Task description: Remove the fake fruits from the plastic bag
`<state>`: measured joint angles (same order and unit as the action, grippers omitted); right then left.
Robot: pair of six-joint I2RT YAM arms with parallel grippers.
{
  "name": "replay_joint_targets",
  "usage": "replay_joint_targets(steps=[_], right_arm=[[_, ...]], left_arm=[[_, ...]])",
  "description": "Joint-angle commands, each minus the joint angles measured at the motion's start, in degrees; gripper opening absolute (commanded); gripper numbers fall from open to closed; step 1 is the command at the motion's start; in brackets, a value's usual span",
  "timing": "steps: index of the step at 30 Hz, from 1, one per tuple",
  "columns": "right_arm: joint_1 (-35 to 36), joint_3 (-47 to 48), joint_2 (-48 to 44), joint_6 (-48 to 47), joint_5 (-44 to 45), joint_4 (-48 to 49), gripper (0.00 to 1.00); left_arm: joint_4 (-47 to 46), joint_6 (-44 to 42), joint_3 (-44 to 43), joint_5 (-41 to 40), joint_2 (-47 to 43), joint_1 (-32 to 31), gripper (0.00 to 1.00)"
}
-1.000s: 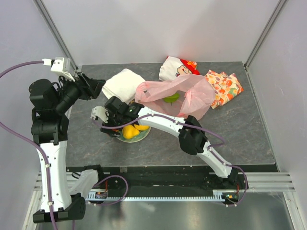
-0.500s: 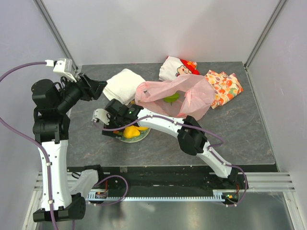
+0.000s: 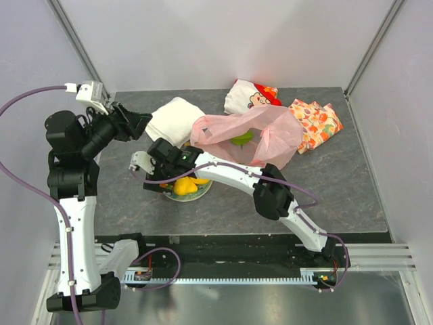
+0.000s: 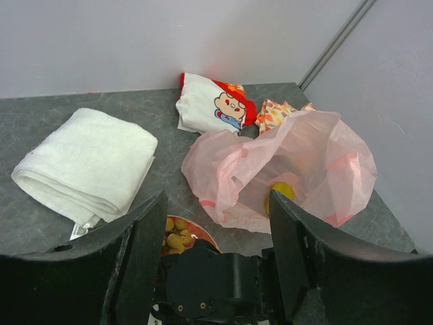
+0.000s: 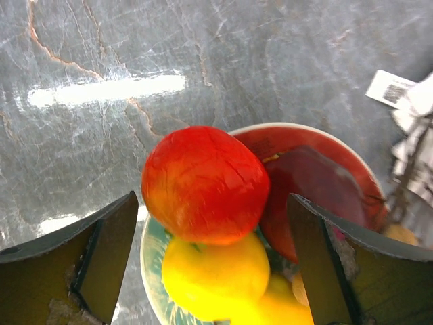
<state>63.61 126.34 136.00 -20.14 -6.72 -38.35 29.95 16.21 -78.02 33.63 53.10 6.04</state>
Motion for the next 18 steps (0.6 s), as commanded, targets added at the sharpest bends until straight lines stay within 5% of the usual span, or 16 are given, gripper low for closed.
replay_joint_targets(steps=[1,6,12,18], right_arm=[[0.3,-0.8,-9.9,1.2,3.0,-1.1,0.98],[-3.0,-3.7,-20.7,4.0,0.4,-4.9,0.98],[-18.5,-6.6,-32.4,6.4,-7.7,-7.9,0.98],[-28.3,-14.1,-38.9,4.2,-7.2,-10.8,0.98]], left_arm=[[-3.3,2.0,-0.1,2.3,0.9,0.4,0.68],[-5.3,2.9,0.2,3.3,2.7,0.4,0.68],[-8.1,4.3,-2.4,9.5,8.8,-1.0,0.67],[-2.4,-9.0,-5.4,7.6,18.0,-13.4,0.67]])
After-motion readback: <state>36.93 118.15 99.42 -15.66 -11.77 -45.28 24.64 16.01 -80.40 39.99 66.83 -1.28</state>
